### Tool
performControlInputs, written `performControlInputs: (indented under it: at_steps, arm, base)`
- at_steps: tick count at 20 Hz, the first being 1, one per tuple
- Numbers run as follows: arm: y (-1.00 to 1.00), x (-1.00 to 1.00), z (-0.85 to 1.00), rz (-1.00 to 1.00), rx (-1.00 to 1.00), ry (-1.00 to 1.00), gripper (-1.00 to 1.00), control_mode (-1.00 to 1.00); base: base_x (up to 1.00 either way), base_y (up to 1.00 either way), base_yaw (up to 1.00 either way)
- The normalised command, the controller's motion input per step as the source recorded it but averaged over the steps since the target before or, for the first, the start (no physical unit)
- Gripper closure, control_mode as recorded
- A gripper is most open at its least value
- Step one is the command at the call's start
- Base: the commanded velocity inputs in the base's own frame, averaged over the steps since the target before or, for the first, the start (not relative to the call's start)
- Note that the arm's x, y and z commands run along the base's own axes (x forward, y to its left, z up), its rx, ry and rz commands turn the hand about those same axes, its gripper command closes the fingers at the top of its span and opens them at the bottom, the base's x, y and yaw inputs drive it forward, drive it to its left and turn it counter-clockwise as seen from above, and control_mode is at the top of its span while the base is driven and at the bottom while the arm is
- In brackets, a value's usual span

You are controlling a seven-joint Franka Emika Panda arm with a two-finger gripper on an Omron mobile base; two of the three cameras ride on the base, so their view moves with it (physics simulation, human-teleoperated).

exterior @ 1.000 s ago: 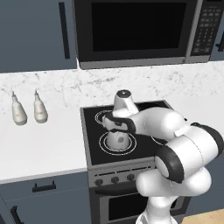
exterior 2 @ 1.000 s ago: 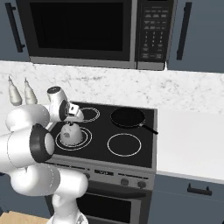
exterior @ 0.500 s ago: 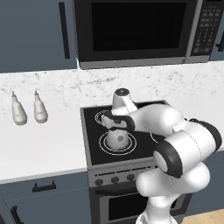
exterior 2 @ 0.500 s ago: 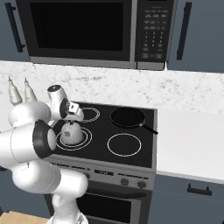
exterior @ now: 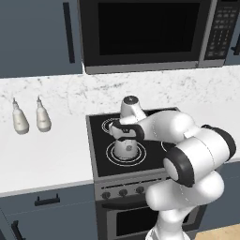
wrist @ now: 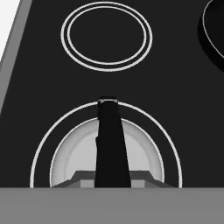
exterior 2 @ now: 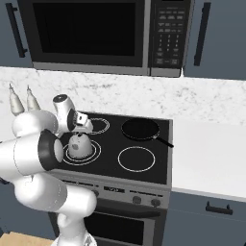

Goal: Pick the kettle from the counter and place it on a stove burner. Then turn the burner on.

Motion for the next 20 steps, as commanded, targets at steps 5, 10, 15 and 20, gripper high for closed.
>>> performControlInputs:
  at_steps: [5,10,15,20]
  arm:
    - [0.0,0.0,-0.34,0.0,-0.02,0.0,1.0,-1.0]
    - [0.0,0.0,-0.13,0.0,0.0,0.0,-1.0,-1.0]
    - [0.0,0.0,0.0,0.0,0.0,0.0,-1.0,-1.0]
    - [0.0,0.0,0.06,0.0,0.0,-0.09,-1.0,-1.0]
  base:
    - [0.0,0.0,0.0]
    - [0.0,0.0,0.0]
    - [0.0,0.0,0.0]
    - [0.0,0.0,0.0]
